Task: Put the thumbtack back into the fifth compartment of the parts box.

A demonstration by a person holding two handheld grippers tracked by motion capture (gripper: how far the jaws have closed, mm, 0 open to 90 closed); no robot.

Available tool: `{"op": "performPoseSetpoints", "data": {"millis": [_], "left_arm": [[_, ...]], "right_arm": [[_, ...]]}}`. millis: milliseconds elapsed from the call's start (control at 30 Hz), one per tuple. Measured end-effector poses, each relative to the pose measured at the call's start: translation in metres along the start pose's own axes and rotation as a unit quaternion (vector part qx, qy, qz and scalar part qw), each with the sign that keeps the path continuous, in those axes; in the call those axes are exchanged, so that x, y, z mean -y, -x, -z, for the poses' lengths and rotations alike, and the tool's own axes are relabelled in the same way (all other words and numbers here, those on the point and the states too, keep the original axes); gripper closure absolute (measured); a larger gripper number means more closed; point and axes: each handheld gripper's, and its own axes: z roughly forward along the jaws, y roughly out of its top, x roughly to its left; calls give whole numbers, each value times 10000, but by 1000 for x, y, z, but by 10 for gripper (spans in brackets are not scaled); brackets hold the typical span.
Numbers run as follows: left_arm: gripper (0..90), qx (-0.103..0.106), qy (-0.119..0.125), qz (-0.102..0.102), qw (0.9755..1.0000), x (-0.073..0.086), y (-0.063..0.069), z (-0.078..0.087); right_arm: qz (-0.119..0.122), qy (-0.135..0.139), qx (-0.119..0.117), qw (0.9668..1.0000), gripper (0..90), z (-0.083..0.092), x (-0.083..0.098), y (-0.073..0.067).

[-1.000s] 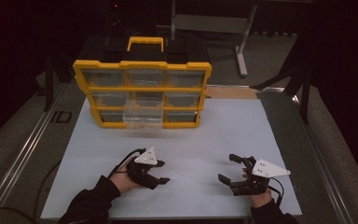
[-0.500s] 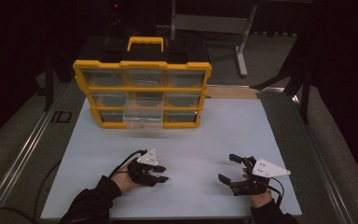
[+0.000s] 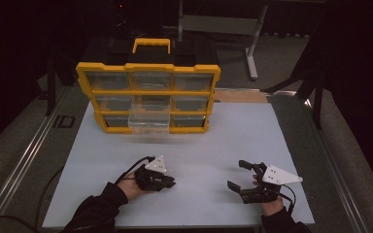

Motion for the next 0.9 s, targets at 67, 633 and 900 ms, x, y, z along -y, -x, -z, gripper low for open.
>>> {"op": "performPoseSetpoints", "data": {"millis": [67,633,900], "left_arm": [[831,13,4,19,10000,0,-1,0],[856,15,92,-22,10000,-4,0,8],[856,-22,291,-122,9995,-17,3,24]], "right_arm": [[-1,-5,-2,10000,139,0,0,0],[-8,-1,1,10000,139,0,0,0],[-11,3,4,10000,139,0,0,0]]}}
